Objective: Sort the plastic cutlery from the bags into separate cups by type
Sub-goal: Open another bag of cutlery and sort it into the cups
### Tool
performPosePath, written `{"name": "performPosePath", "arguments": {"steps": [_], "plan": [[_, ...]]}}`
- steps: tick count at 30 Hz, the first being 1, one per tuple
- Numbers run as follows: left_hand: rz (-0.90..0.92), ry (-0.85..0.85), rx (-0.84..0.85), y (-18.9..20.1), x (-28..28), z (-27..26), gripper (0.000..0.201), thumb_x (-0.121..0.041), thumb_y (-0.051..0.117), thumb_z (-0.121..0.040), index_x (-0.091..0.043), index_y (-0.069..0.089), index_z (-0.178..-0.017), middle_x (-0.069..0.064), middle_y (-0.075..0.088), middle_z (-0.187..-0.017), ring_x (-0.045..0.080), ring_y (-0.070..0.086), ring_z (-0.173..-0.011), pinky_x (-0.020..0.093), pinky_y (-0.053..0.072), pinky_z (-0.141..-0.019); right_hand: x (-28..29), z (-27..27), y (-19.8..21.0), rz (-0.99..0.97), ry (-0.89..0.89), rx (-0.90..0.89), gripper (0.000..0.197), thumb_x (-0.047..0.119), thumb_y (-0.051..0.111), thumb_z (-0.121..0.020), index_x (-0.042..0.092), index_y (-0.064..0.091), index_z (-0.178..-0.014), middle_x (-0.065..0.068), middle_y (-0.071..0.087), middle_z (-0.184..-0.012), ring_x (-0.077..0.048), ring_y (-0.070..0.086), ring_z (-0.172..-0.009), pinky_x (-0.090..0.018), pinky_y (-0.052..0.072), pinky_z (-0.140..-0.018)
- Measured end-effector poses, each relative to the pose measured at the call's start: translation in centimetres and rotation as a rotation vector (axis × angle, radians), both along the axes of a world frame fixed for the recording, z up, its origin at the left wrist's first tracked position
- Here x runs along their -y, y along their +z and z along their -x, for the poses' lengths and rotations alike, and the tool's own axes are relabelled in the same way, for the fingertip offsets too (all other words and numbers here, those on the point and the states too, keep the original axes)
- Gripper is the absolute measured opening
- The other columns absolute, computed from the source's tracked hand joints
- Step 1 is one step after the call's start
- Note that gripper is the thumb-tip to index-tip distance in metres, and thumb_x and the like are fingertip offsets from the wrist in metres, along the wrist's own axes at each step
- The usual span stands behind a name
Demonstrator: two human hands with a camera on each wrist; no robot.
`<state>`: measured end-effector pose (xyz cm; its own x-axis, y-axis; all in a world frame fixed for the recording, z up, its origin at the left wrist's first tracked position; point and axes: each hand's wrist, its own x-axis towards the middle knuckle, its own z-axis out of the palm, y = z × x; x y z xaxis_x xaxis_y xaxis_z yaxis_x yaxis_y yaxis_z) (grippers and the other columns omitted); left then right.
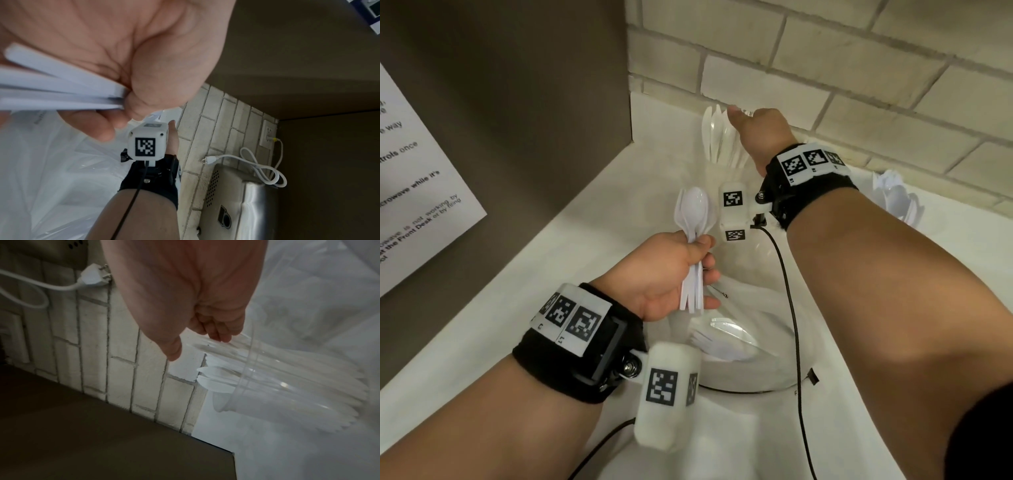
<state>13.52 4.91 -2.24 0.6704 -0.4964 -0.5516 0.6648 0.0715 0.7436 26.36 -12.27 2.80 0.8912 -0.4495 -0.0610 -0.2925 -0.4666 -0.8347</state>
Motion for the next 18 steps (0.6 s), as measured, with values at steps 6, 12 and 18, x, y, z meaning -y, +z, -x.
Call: {"name": "performPosePath", "arguments": {"steps": [6, 12, 18], "plan": [[-0.004, -0.020, 0.009, 0.3, 0.0, 0.3, 0.011, -0.021, 0.047, -0.099, -0.016, 0.052, -0.090, -0.001, 0.051, -0.067, 0.013, 0.056, -0.057, 0.061, 0.045, -0.095, 0.2, 1.4, 1.2, 0.127, 0.020, 0.123, 0.060, 0.028, 0.056, -0.094, 0.002, 0.036, -0.143, -0.009, 0.040, -0.149, -0.022, 0.041, -0.134, -0.024, 0.035, -0.105], [-0.008, -0.031, 0.074, 0.7, 0.2, 1.1, 0.015, -0.018, 0.045, -0.100, -0.012, 0.056, -0.109, 0.008, 0.055, -0.082, 0.020, 0.059, -0.070, 0.050, 0.050, -0.086, -1.3, 6.7, 3.2, -0.012, 0.127, 0.279, 0.030, 0.020, 0.065, -0.088, 0.011, 0.065, -0.117, -0.001, 0.065, -0.118, -0.004, 0.058, -0.094, -0.004, 0.044, -0.073], [0.023, -0.056, 0.139, 0.6, 0.1, 1.8, 0.014, -0.020, 0.047, -0.099, -0.016, 0.060, -0.102, 0.002, 0.054, -0.078, 0.019, 0.055, -0.071, 0.046, 0.049, -0.082, -1.9, 13.7, 1.7, -0.102, 0.293, 0.041, 0.020, 0.026, 0.065, -0.089, 0.016, 0.067, -0.107, 0.004, 0.069, -0.101, -0.009, 0.063, -0.087, -0.024, 0.052, -0.072]]}}
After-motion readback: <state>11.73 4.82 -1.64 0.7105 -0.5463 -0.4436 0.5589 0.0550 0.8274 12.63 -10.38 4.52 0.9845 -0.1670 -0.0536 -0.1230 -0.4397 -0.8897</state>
